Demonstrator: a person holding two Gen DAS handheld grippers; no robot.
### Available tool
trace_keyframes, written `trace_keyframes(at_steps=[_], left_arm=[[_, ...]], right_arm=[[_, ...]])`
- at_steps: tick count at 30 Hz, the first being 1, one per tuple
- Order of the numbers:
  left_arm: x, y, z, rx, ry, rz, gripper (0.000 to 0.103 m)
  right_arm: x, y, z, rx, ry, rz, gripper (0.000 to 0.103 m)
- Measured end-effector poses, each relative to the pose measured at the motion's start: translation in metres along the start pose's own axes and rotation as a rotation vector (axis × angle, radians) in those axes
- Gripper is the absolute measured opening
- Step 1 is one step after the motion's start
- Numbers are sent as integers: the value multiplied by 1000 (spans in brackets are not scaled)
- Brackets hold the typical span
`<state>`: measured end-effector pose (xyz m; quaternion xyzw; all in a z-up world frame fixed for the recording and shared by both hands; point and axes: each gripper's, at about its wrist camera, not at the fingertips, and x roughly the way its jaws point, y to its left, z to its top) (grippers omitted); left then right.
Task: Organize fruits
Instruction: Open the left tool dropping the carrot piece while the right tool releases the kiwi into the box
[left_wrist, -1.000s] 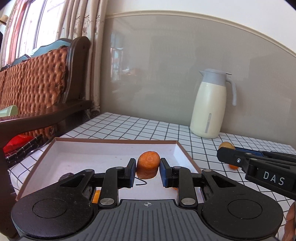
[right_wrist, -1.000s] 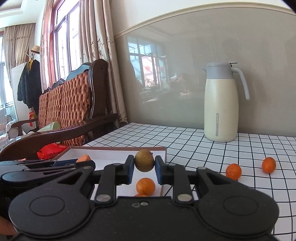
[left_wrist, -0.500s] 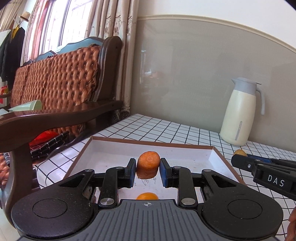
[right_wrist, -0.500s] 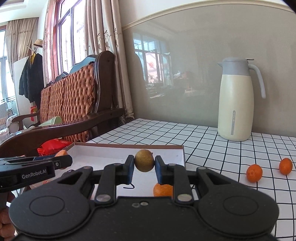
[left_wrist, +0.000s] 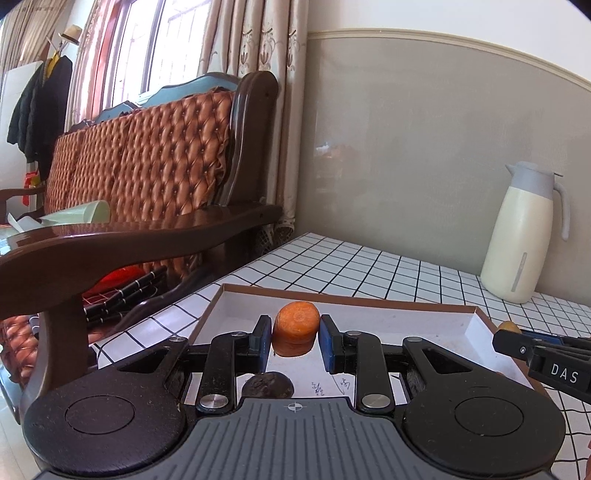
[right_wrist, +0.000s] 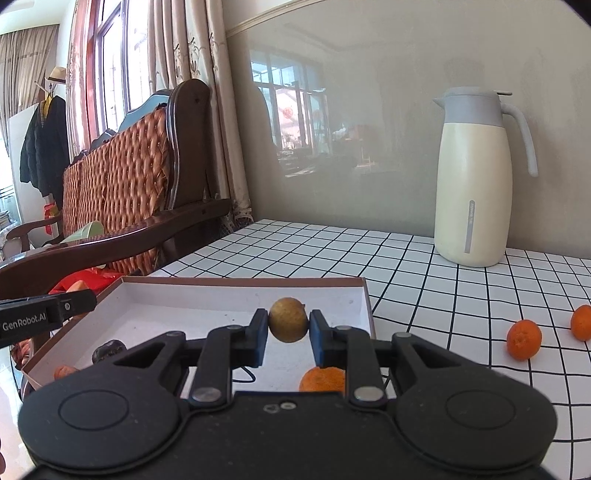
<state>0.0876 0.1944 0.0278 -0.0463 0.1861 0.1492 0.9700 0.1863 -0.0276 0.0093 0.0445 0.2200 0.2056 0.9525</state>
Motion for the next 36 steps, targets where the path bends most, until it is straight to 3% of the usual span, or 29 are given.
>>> trace_keyframes(at_steps=[15,19,21,22,23,24,25,26,28,36], left_arm=[[22,-3,2,12,31,12,28],[30,-6,1,19,43,14,28],[34,-7,1,25,46,24,28],[38,-6,1,17,54,27,32],[39,-5,2,8,61,28,44],[37,-5,4,-3,58,32,82],[31,-4,5,-21,19,47,103],[22,-4,8,-28,-34,67,103],[13,-7,13,3,-76,72,103],[3,-5,17,54,-89,115,103]], right_arm=[[17,0,6,1,30,-14,16],[24,-2,7,2,38,-28,18],[28,-1,7,-10,53,-35,25],[30,0,6,-17,57,-45,38],[27,-1,7,-12,46,-59,59],[21,-2,8,5,10,-65,67],[13,-3,9,22,-39,-73,80],[6,-4,12,22,-81,-84,90],[-4,-3,16,-3,-139,-94,97],[-8,-13,22,17,-149,-73,97]])
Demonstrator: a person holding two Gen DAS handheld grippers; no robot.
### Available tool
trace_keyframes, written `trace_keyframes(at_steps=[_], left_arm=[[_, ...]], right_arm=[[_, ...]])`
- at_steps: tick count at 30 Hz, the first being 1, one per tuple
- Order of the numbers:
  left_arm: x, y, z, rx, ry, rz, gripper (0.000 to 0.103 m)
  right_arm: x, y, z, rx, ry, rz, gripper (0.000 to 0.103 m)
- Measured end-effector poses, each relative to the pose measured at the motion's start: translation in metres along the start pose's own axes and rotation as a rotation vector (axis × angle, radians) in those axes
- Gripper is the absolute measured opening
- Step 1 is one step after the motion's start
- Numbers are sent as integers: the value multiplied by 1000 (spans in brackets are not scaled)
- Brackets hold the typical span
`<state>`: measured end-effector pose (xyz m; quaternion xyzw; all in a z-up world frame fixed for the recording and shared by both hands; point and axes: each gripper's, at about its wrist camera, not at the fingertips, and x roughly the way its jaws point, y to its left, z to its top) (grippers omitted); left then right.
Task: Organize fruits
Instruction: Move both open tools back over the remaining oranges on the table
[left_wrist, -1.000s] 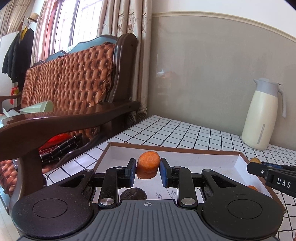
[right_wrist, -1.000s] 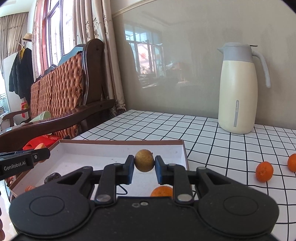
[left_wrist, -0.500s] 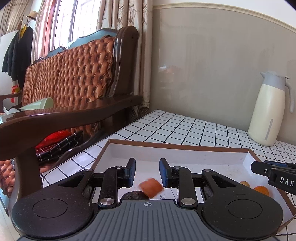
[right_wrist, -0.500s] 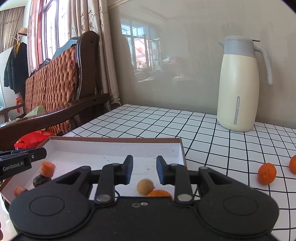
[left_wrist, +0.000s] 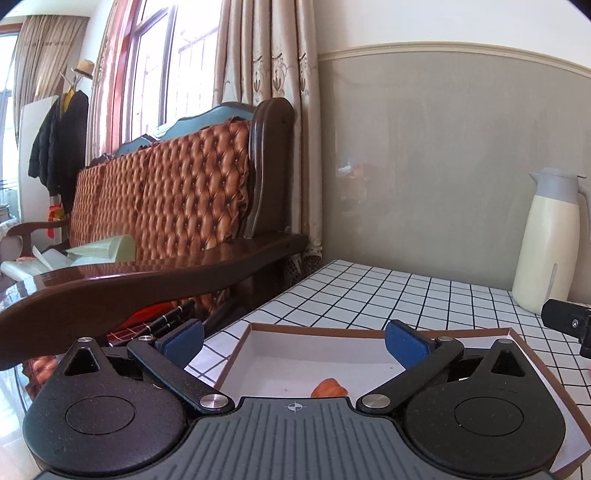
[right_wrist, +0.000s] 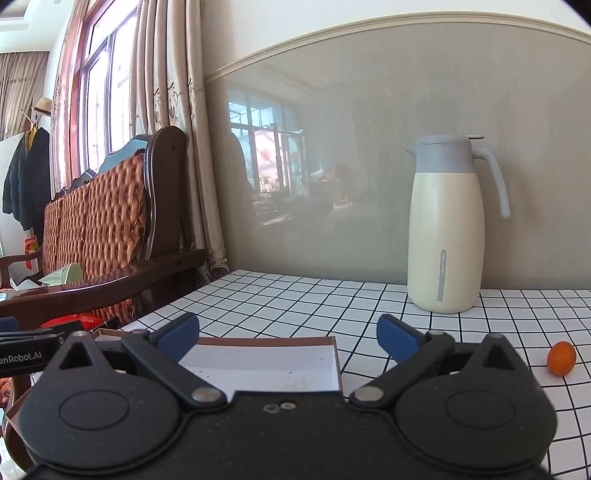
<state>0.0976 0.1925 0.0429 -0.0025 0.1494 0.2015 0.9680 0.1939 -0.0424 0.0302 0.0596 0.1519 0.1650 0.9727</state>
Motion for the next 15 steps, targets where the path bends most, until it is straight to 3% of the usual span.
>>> trace_keyframes(at_steps=[10,15], left_arm=[[-6,0,-1,21,-3,17,103],[-5,-4,-4,14,33,2,103]], right_arm=[[-7,-2,-3,10,8,17,97],[-12,-3,-5,16,15,36,97]])
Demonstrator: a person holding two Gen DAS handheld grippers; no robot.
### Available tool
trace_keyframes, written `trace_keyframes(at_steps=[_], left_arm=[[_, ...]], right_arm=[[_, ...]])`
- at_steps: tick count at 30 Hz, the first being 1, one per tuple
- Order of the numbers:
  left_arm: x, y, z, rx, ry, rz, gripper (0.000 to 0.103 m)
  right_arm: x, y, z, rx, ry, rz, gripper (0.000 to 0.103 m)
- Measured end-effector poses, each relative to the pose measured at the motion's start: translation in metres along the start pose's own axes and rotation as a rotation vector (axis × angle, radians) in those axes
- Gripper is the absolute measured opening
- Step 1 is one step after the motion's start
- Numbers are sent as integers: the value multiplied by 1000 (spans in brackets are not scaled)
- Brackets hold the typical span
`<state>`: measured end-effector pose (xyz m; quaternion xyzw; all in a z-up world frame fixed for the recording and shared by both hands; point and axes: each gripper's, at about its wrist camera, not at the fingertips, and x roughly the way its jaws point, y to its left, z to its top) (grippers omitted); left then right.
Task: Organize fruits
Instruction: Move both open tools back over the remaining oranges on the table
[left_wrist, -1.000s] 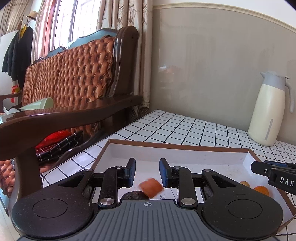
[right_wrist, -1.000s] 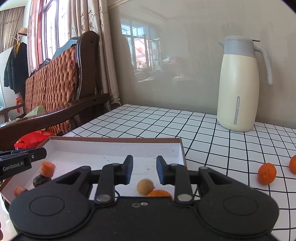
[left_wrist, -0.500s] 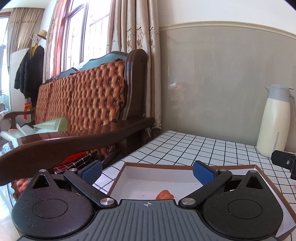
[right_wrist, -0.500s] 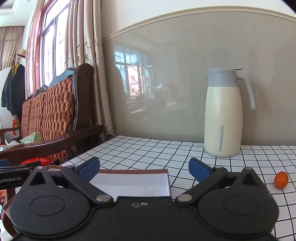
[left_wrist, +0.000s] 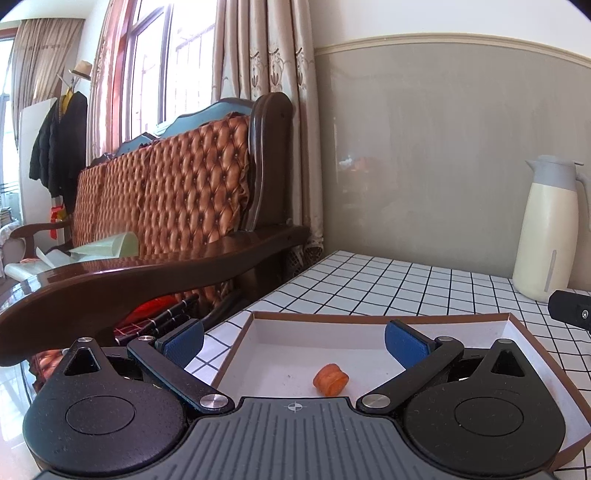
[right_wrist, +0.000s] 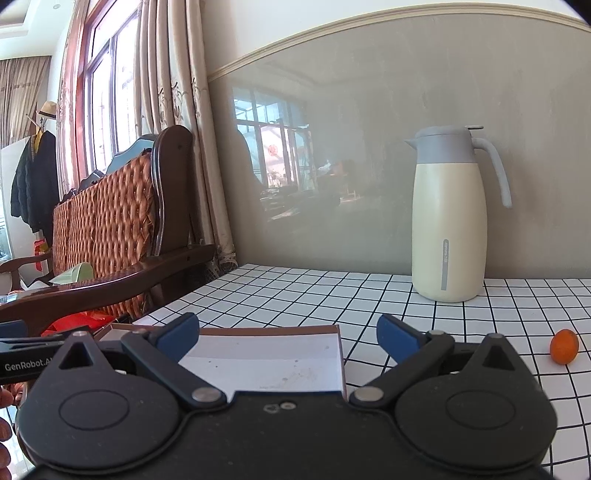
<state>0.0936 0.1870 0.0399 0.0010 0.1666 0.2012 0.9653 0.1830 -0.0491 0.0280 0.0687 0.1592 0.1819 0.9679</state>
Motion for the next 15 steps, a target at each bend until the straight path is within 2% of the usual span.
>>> trace_keyframes(at_steps=[9,15], left_arm=[[-8,-7,-3,-5,8,-22,103],[-19,-24,-5,36,-7,-45,103]], right_arm=[[-14,-5,-2,-11,15,41,97],[-28,-14,-1,-18,15,40,97]])
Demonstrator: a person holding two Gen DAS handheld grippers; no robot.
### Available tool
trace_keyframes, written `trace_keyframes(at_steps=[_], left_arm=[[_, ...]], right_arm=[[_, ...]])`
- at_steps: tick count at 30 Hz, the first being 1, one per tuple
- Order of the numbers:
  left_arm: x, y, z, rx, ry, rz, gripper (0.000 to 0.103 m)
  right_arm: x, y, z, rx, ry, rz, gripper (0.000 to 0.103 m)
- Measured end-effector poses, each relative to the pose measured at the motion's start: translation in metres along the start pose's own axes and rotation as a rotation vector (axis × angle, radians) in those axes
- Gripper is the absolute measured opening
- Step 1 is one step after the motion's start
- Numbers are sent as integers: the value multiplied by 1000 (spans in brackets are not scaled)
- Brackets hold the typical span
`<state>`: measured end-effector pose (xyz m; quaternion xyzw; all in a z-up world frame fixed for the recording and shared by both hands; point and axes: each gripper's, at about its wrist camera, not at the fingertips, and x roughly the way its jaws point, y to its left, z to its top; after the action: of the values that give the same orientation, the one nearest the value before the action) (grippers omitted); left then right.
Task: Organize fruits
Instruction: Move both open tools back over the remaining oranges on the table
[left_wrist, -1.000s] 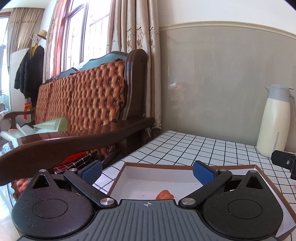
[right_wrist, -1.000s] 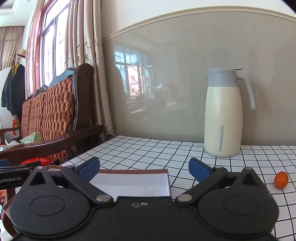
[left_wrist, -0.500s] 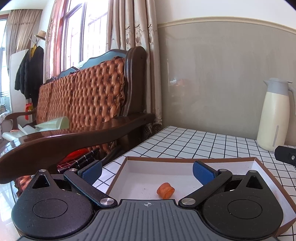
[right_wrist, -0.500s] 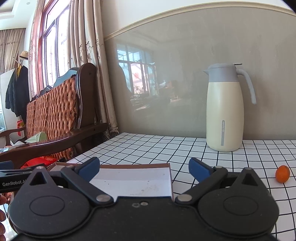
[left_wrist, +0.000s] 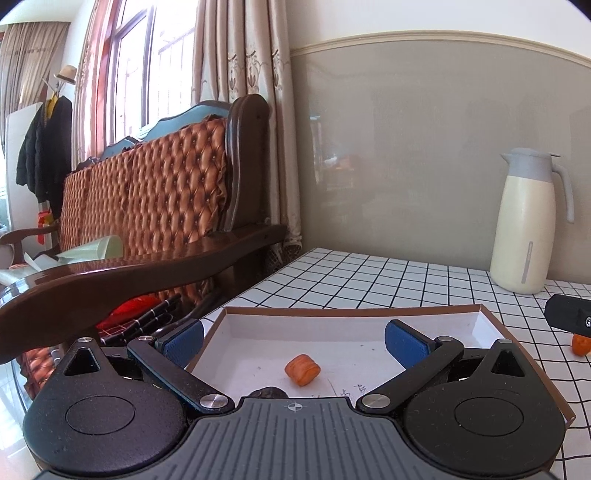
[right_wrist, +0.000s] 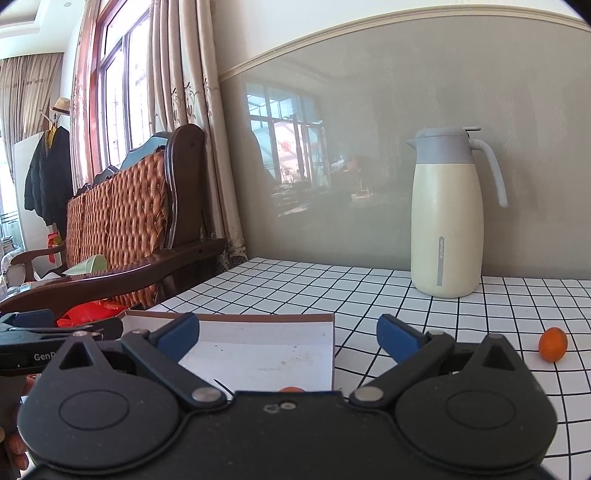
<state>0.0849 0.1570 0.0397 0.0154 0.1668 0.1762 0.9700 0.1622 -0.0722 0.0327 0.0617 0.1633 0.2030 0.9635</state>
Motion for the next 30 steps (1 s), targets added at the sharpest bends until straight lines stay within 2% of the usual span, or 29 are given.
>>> trace_keyframes(at_steps=[8,30], left_arm=[[-8,-34,-1,27,6,-90,103],[-17,-156,-6,122,29,-339,103]], right_arm=[[-21,-19,0,-19,-10,-44,97],[-57,-111,-24,63,78,-251,97]])
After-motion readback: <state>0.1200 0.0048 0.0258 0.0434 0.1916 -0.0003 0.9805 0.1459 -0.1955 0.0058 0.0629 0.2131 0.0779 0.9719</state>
